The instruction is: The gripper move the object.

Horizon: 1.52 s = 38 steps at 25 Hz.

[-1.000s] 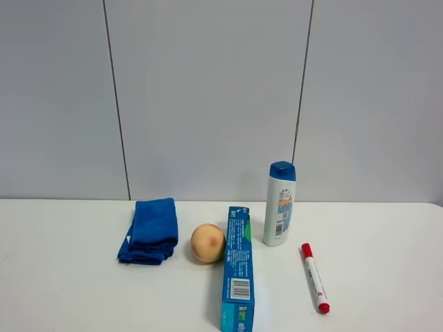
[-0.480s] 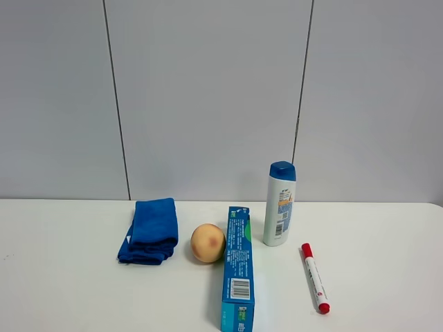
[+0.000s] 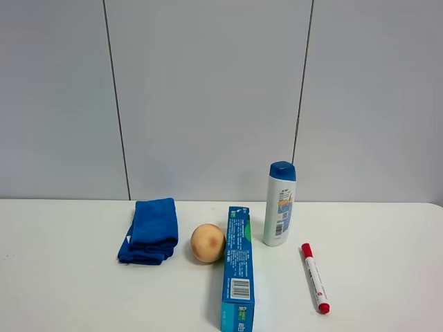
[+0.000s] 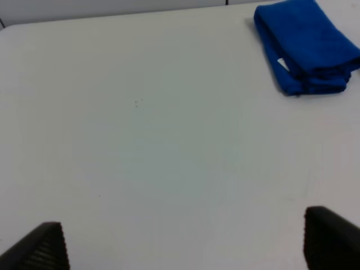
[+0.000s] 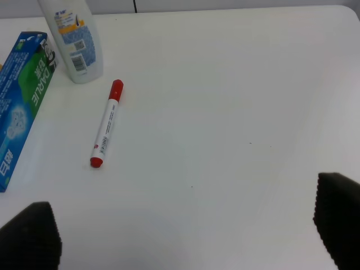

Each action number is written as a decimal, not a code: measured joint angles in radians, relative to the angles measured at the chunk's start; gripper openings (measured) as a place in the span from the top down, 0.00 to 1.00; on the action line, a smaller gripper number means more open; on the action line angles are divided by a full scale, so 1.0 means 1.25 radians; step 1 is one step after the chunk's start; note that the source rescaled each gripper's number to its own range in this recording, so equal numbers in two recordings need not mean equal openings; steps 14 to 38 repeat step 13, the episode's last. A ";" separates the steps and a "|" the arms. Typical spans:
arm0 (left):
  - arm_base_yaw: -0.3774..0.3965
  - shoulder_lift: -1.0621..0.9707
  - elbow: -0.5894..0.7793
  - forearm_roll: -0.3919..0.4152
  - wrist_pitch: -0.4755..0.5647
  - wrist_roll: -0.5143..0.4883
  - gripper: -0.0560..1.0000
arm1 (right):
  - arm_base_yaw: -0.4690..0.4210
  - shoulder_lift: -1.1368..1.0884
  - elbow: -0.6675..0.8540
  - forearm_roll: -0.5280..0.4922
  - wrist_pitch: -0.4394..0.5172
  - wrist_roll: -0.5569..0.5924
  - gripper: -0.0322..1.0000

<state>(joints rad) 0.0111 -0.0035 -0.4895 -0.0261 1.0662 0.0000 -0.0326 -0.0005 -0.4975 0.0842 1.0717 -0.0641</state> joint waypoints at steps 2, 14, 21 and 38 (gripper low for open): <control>0.000 0.000 0.000 0.000 0.000 0.000 0.24 | 0.000 0.000 0.000 0.000 0.000 0.000 0.00; 0.000 0.000 0.000 0.000 0.000 0.000 0.24 | 0.000 0.000 0.000 0.000 0.000 0.000 0.00; 0.000 0.000 0.000 0.000 0.000 0.000 0.24 | 0.000 0.000 0.000 0.000 0.000 0.000 0.00; 0.000 0.000 0.000 0.000 0.000 0.000 0.24 | 0.000 0.000 0.000 0.000 0.000 0.000 0.00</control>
